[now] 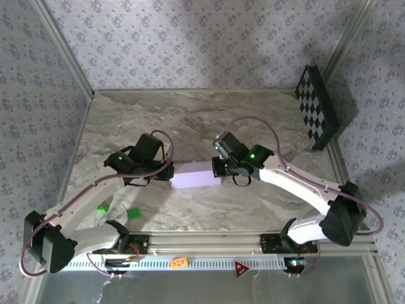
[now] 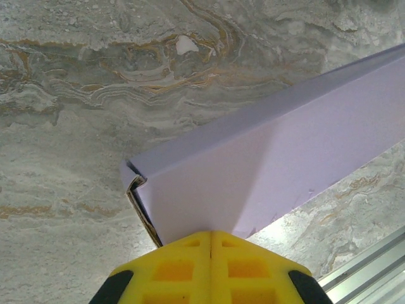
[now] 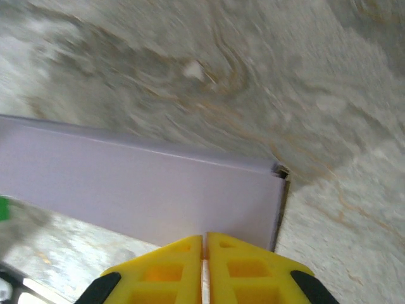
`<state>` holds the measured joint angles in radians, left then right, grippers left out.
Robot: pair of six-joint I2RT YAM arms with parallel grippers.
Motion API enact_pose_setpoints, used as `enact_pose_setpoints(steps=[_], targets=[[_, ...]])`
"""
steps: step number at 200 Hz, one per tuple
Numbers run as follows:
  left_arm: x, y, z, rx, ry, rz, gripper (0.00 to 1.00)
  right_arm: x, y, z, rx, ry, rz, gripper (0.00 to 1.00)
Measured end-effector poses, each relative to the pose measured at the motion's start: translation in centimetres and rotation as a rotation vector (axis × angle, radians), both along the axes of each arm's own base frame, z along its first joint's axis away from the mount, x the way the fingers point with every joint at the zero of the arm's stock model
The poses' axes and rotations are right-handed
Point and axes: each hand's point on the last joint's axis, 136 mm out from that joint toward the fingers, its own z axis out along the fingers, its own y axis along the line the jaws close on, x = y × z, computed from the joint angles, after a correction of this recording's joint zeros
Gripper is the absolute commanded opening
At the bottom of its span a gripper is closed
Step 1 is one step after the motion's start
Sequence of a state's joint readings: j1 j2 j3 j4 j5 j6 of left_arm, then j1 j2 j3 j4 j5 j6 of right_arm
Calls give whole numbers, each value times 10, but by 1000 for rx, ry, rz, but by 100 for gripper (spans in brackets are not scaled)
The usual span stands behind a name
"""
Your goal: Fold the paper box
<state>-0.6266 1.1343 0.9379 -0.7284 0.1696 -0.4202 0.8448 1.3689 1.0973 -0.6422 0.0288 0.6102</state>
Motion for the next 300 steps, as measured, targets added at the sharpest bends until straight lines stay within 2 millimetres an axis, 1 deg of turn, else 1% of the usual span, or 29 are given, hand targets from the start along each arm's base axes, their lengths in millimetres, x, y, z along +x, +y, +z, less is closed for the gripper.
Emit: enact_pose_setpoints(steps=[9, 17, 39, 80, 93, 118, 132, 146, 155, 167, 177, 180, 183, 189, 194, 216, 236, 253, 268, 285, 300], targets=[[1, 0, 0, -1, -4, 0, 0, 2, 0, 3, 17, -13, -5, 10], [0, 0, -1, 0, -1, 0, 0, 1, -1, 1, 23, -14, -10, 10], [0, 0, -1, 1, -2, 1, 0, 2, 0, 2, 41, -21, -16, 10], [-2, 3, 7, 12, 6, 3, 7, 3, 2, 9, 34, -12, -8, 13], [-1, 4, 14, 15, 1, 7, 7, 5, 3, 15, 27, -13, -2, 13], [8, 1, 39, -4, -56, 14, 7, 12, 7, 36, 39, -51, 8, 13], [11, 0, 45, -9, -72, 14, 7, 15, 8, 42, 44, -67, 9, 13], [12, -1, 41, 0, -61, 10, 4, 16, 4, 39, 31, -64, 6, 12], [13, -2, 35, 12, -48, 7, 2, 17, 0, 33, 20, -60, 0, 12], [12, -1, 23, 32, -22, 4, 1, 14, -8, 17, -7, -34, -9, 11], [8, 2, 7, 60, 16, 6, 0, 11, -14, 1, -25, -8, -17, 11], [6, 4, 1, 69, 29, 6, 0, 12, -13, 2, -15, -16, -18, 11], [6, 3, 0, 66, 27, 5, 0, 13, -13, 4, -7, -22, -21, 11], [9, 3, 2, 59, 11, 11, 0, 14, -14, 4, 2, -30, -25, 11], [9, 3, 1, 58, 9, 11, 0, 13, -14, 2, 9, -27, -27, 10], [12, 3, -5, 57, -1, 15, 0, 15, -13, 3, 38, -46, -33, 11], [12, 3, -3, 51, -11, 16, 0, 16, -13, 4, 46, -50, -36, 10], [13, 3, 3, 42, -25, 17, 8, 16, -12, 4, 50, -49, -37, 11], [13, 3, 5, 44, -22, 21, 24, 16, -12, 6, 52, -46, -36, 13], [12, 3, 10, 47, -26, 13, 38, 15, -11, 8, 59, -40, -31, 20], [15, 5, 18, 51, -39, 31, 51, 15, -12, 11, 59, -33, -28, 21]])
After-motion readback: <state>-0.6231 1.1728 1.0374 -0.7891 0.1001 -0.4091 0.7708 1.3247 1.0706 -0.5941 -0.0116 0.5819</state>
